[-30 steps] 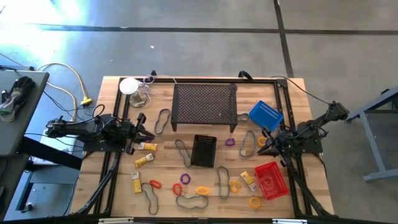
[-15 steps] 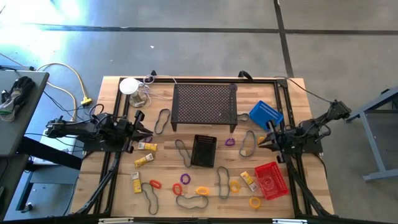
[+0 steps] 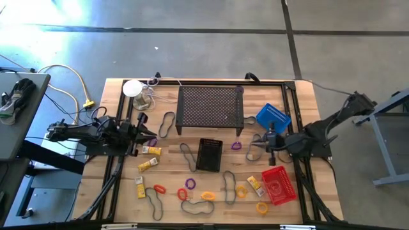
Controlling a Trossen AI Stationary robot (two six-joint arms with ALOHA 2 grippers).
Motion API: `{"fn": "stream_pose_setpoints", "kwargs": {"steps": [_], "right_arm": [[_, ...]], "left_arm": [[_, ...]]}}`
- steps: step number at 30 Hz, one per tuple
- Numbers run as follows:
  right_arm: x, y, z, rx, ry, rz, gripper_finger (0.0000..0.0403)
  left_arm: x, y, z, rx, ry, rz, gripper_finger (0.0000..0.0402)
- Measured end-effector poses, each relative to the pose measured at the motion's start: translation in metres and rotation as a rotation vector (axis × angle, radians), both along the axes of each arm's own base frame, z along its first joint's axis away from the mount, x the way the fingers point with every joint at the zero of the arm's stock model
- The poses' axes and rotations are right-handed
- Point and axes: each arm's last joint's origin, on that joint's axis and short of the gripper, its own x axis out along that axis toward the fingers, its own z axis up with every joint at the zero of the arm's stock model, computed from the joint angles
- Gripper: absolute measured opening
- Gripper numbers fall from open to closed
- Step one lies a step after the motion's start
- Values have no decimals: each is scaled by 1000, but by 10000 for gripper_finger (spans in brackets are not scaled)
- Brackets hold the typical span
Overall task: Pick & Place Office Desk Supplies
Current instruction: Put the purple spring keychain into the blue bin
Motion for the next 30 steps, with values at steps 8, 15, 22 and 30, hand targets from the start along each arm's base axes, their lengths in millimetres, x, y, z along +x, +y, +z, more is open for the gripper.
{"fn": "stream_pose_setpoints", "kwargs": {"steps": [8,15,22,30], "right_arm": [[24,14,-27,-11,173,-54,89],[36,21,-48,-128,288,27,155],[48,25,-64,-150,342,106,164],[64,9,-87,-171,430,7,164]], "left_arm": [[0,0,0,133,-21,34,29],[1,-1,-1,17,11,-36,29],[4,-1,-4,22,46,-22,29],[6,0,-5,-95,79,-22,29]]}}
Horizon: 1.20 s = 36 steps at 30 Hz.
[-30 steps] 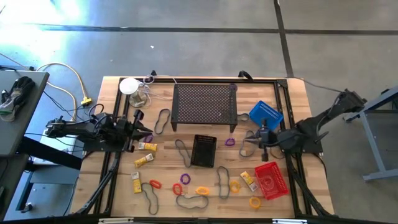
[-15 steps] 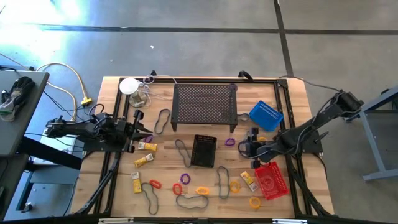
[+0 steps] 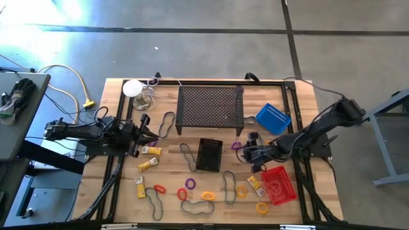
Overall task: Pick & Place Office Desk Supplies
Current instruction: Put the purple spring keychain into the blue bin
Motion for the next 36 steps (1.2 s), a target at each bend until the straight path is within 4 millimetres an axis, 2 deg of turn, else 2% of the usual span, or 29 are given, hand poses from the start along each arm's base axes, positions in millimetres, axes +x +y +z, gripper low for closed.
{"fn": "stream_pose_setpoints", "kwargs": {"steps": [9,19,27,31,36], "right_arm": [[19,-4,-14,28,-59,-43,164],[26,-21,-31,163,6,-175,164],[28,-25,-33,256,-28,-302,164],[26,-27,-35,293,-14,-370,150],[26,-29,-35,294,-4,-384,107]], "left_arm": [[0,1,0,85,-15,65,29],[0,1,2,44,-31,55,29],[0,1,2,-1,-24,45,29],[0,0,2,-119,-4,-8,29],[0,0,2,-114,-3,-32,29]]}}
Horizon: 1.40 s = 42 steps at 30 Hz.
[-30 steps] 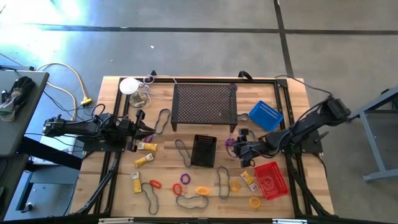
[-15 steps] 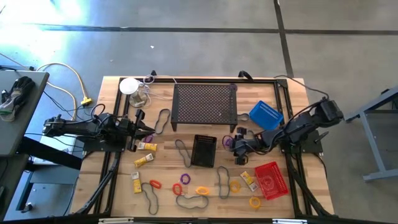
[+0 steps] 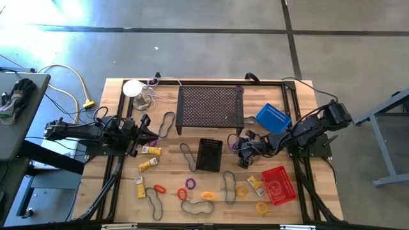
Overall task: Pick & Place Office Desk Supplies
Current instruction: Put the purple spring keychain into the blue bin
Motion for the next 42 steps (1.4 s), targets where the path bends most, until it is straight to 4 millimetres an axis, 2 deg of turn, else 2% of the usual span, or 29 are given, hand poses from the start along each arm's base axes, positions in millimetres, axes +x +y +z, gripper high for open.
{"fn": "stream_pose_setpoints", "kwargs": {"steps": [6,11,16,20,24,26,29,37,42], "right_arm": [[-1,0,-1,-4,16,14,17],[-2,5,-1,-21,13,48,8],[-6,23,7,-92,-15,181,6],[-5,44,27,-107,-64,259,5],[-13,64,48,-157,-57,278,5],[-18,71,60,-171,-59,235,5],[-32,72,72,-161,7,125,5],[-82,52,86,-193,115,-287,7],[-103,36,101,-249,47,-467,7]], "left_arm": [[0,0,0,2,0,1,29],[0,0,0,2,0,1,29],[0,0,0,2,0,1,29],[0,0,0,2,1,2,29],[0,0,0,2,1,2,29],[0,0,0,-11,4,-1,29],[0,0,0,-39,8,-6,29],[0,0,-2,-43,23,-6,29],[1,0,-3,-44,44,-5,29]]}}
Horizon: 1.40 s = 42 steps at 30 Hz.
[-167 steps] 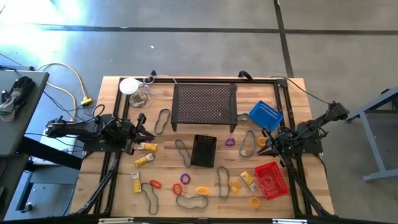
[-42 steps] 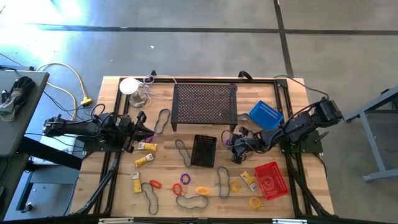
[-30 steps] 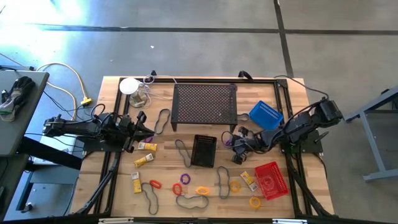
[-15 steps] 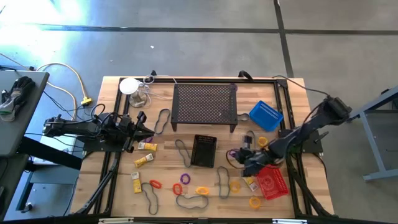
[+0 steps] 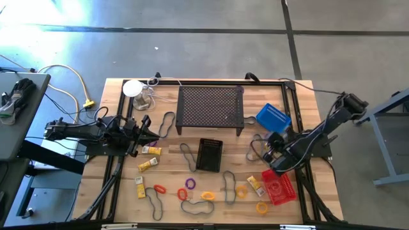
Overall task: Pick & Place Office Desk Supplies
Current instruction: Put the purple spring keychain into the blue bin, then put the blue rubber band into the orange bin
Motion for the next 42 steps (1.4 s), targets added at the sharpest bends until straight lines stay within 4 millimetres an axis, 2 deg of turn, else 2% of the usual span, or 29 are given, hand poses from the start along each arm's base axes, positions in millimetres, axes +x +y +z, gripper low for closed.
{"fn": "stream_pose_setpoints", "kwargs": {"steps": [7,20,26,30,33,42], "right_arm": [[-8,-20,7,-73,-106,-217,6],[-9,-64,-25,-112,-63,-529,13],[-7,-72,-42,-94,-44,-515,13],[-1,-74,-45,-83,-31,-469,18],[1,-76,-45,-86,-38,-464,46],[2,-82,-45,-111,-15,-472,187]], "left_arm": [[0,0,0,-19,5,-3,29],[0,0,0,-22,7,-4,29],[0,0,-1,-21,18,-4,29],[0,0,-2,-21,20,-4,29],[0,0,-2,-21,21,-4,29],[0,0,-2,-20,22,-4,29]]}}
